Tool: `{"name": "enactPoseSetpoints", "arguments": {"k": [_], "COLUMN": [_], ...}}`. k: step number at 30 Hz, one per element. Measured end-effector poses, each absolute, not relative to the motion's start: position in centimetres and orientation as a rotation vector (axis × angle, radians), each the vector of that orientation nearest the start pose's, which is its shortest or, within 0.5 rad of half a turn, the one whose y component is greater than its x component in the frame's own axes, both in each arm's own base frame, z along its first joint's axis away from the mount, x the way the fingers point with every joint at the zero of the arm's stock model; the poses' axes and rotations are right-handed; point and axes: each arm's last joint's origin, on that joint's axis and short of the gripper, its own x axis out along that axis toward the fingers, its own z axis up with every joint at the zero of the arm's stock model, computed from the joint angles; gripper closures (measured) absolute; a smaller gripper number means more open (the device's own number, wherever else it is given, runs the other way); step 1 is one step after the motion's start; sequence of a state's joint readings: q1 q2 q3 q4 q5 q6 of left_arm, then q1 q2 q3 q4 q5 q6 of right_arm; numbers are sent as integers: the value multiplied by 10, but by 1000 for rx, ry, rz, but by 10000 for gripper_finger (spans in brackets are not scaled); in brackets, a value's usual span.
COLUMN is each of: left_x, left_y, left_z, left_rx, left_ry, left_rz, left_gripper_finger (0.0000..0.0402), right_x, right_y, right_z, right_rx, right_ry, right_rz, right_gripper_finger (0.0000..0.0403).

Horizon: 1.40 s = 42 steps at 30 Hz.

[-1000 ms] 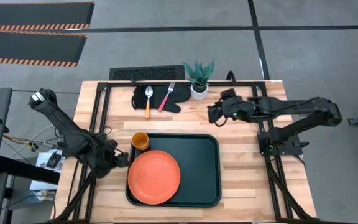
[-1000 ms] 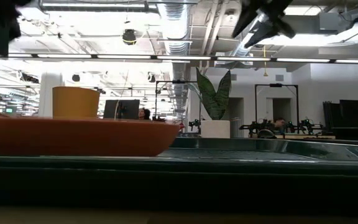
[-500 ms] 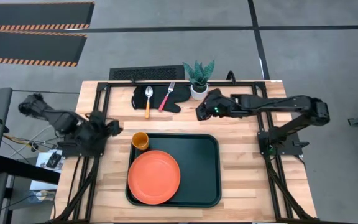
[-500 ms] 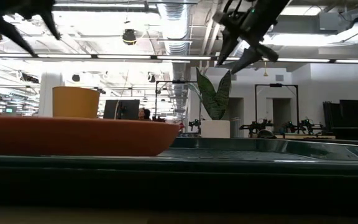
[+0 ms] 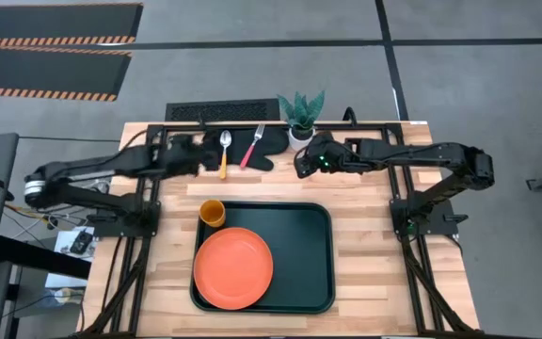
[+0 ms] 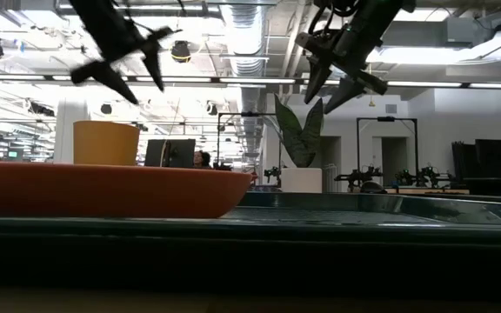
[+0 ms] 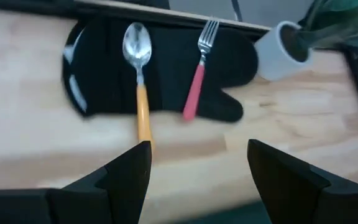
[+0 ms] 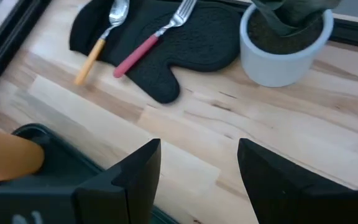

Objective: Pick and place plate/cup/fork/spoon on tray
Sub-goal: Put the yellow spoon to the right of the orange plate on the black serving tray

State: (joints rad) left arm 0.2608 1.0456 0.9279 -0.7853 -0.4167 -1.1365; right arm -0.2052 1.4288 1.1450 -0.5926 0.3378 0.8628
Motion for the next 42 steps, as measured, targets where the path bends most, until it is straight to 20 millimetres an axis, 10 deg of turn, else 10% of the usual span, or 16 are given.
{"name": "enactPoseSetpoints", "arguments": {"k": [16,28,42], "left_x": [242,252,251], "left_y": [166,179,184], "left_z": [192,150,144], "left_rx": [-800,-813,-841], "left_ry": [770,898,907], "left_rz": [1104,1060,1066], "left_gripper_finger": [150,155,307], "right_x": [285,285,285], "right_y": [-51,-49,-49], "right_z": [276,276,276], "right_rx": [714,711,690], "right_ry": [713,716,726], "right_rz": [-801,-797,-794], "right_gripper_finger": [164,164,164]}}
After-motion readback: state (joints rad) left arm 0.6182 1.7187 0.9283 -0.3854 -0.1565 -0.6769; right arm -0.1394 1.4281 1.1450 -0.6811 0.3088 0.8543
